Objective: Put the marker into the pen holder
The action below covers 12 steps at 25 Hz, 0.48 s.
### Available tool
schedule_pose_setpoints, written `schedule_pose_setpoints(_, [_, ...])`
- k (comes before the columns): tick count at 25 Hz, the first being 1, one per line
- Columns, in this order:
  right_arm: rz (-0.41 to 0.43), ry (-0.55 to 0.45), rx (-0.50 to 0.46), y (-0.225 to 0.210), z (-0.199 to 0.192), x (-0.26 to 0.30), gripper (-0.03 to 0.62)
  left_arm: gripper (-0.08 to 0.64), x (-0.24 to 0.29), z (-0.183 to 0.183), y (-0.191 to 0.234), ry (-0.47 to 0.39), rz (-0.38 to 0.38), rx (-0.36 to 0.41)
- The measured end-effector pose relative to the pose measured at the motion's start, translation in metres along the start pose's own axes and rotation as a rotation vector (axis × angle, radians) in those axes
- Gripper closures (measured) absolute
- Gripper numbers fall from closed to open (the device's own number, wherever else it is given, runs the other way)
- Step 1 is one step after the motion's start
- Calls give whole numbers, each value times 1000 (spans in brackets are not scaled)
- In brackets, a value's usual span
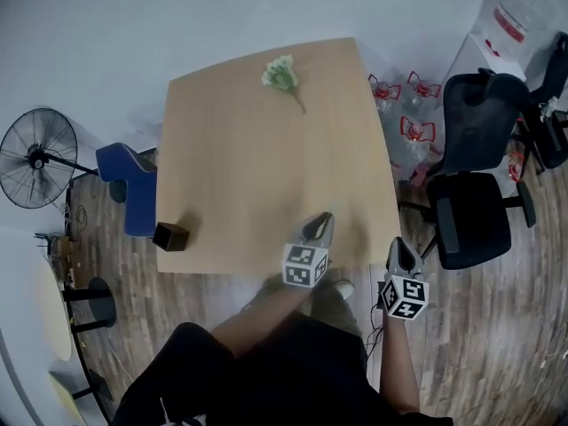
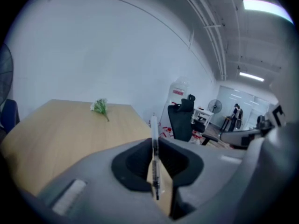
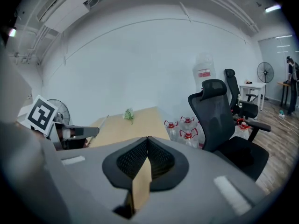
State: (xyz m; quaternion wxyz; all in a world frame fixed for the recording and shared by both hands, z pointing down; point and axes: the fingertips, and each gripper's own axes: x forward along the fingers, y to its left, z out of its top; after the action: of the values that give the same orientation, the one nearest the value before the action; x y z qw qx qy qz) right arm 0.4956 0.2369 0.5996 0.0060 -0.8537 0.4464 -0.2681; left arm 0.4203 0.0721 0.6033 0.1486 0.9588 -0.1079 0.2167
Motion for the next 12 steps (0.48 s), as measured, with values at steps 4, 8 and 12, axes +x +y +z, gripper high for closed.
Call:
schedule_pose_setpoints(4, [-1, -13, -24, 31, -2, -15, 589, 516, -48, 21, 3, -80, -35, 34])
schedule_pose_setpoints(8, [-27, -16, -22, 73, -19, -33, 589, 515, -102, 34, 18, -155, -76, 2])
schedule_pose_setpoints(12, [-13, -19, -43, 145, -35, -40, 589, 516, -164, 39, 52, -213, -100, 15])
